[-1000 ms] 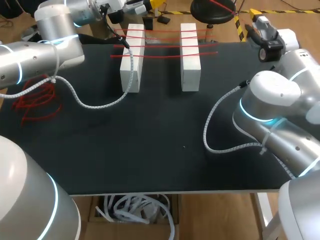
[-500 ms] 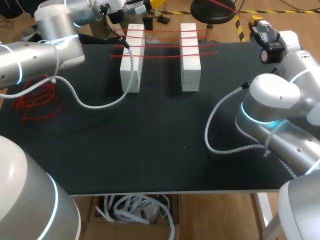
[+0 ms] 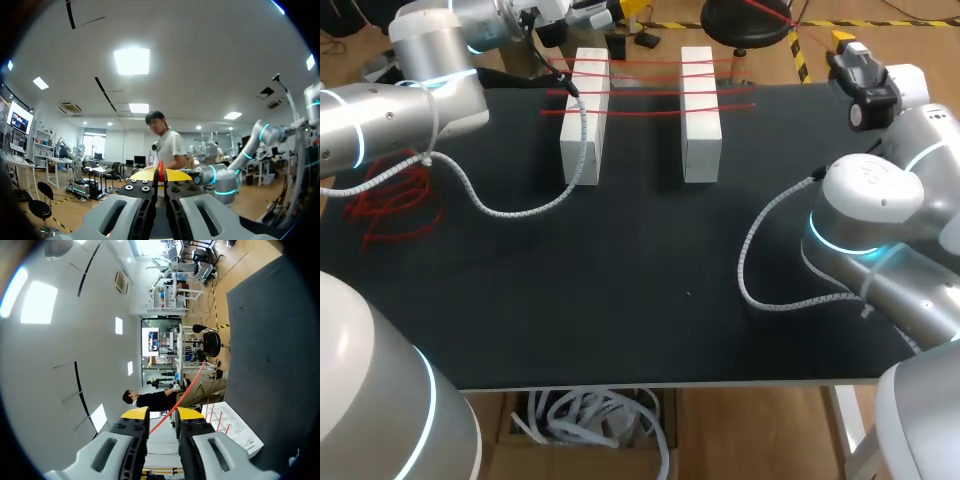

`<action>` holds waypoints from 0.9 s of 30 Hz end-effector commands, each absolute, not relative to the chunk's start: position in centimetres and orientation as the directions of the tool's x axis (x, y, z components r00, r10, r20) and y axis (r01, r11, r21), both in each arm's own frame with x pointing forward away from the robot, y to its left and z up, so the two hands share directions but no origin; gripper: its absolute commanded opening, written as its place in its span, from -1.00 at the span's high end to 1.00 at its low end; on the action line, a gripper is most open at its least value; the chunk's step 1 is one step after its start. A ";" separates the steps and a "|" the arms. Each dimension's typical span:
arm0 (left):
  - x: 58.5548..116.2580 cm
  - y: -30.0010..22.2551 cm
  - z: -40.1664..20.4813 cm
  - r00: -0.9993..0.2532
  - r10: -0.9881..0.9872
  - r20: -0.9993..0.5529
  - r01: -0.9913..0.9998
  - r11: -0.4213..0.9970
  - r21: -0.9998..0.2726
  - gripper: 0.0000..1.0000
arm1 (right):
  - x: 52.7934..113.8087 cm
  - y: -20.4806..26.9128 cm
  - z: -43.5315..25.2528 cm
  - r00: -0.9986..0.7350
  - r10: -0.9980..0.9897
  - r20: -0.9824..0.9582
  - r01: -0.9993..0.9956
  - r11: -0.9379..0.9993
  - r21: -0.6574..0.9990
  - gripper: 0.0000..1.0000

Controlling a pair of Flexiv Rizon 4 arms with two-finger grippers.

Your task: Grab the tape and strap the tape.

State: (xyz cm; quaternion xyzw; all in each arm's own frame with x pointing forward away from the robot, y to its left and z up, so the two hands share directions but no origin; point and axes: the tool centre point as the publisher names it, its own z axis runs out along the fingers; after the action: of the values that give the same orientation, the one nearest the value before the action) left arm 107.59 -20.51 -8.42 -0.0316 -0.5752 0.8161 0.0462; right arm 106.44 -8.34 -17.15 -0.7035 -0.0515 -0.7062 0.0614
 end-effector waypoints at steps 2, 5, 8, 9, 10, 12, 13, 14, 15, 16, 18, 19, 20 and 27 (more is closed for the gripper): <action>107.7 -20.5 -8.5 -0.994 0.113 0.000 -0.038 -0.336 -0.941 1.00 | 106.6 -8.6 -17.1 -0.002 -0.010 1.000 0.158 -0.987 -0.009 0.58; 107.7 -20.5 -8.5 -0.994 0.113 0.000 -0.038 -0.336 -0.941 1.00 | 106.7 -8.6 -17.0 -0.007 -0.007 1.000 0.157 -0.988 -0.006 0.51; 107.7 -20.5 -8.5 -0.994 0.113 0.000 -0.038 -0.336 -0.941 1.00 | 106.9 -8.5 -17.0 -0.011 -0.002 1.000 0.160 -0.987 -0.001 0.61; 107.7 -20.5 -8.5 -0.994 0.113 0.000 -0.038 -0.336 -0.941 1.00 | 107.0 -8.5 -17.0 -0.011 -0.002 1.000 0.160 -0.987 0.000 0.64; 107.7 -20.5 -8.5 -0.994 0.113 0.000 -0.038 -0.336 -0.941 1.00 | 107.0 -8.5 -17.0 -0.012 0.000 1.000 0.161 -0.987 0.002 0.62; 107.7 -20.5 -8.5 -0.994 0.113 0.000 -0.038 -0.336 -0.941 1.00 | 107.2 -8.5 -16.9 -0.015 0.001 1.000 0.163 -0.987 0.004 0.84; 107.7 -20.5 -8.5 -0.994 0.113 0.000 -0.038 -0.336 -0.941 1.00 | 107.3 -8.5 -16.9 -0.017 0.001 1.000 0.164 -0.987 0.004 0.98; 107.7 -20.5 -8.5 -0.994 0.113 0.000 -0.038 -0.336 -0.941 1.00 | 107.4 -8.5 -16.9 -0.020 0.003 1.000 0.164 -0.986 0.006 0.98; 107.7 -20.5 -8.5 -0.994 0.113 0.000 -0.038 -0.336 -0.941 1.00 | 107.4 -8.4 -16.8 -0.021 0.004 1.000 0.165 -0.986 0.007 0.91; 107.7 -20.5 -8.5 -0.994 0.113 0.000 -0.038 -0.336 -0.941 1.00 | 107.5 -8.4 -16.8 -0.022 0.004 1.000 0.165 -0.986 0.008 0.90; 107.7 -20.5 -8.5 -0.994 0.113 0.000 -0.038 -0.336 -0.941 1.00 | 107.5 -8.4 -16.8 -0.025 0.009 1.000 0.167 -0.986 0.013 1.00; 107.7 -20.5 -8.5 -0.994 0.113 0.000 -0.038 -0.336 -0.941 1.00 | 107.5 -8.4 -16.8 -0.025 0.008 1.000 0.167 -0.986 0.012 1.00; 107.7 -20.5 -8.5 -0.994 0.113 0.000 -0.038 -0.336 -0.941 1.00 | 107.6 -8.3 -16.8 -0.025 0.008 1.000 0.167 -0.986 0.012 1.00; 107.7 -20.5 -8.5 -0.994 0.113 0.000 -0.038 -0.336 -0.941 1.00 | 107.6 -8.3 -16.6 -0.027 0.018 0.999 0.172 -0.985 0.022 1.00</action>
State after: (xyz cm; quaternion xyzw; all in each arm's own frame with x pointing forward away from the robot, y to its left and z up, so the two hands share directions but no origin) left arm 107.59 -20.51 -8.42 -0.0316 -0.5752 0.8161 0.0462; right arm 107.39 -8.23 -16.61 -0.6960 -0.0666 -0.7129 0.0538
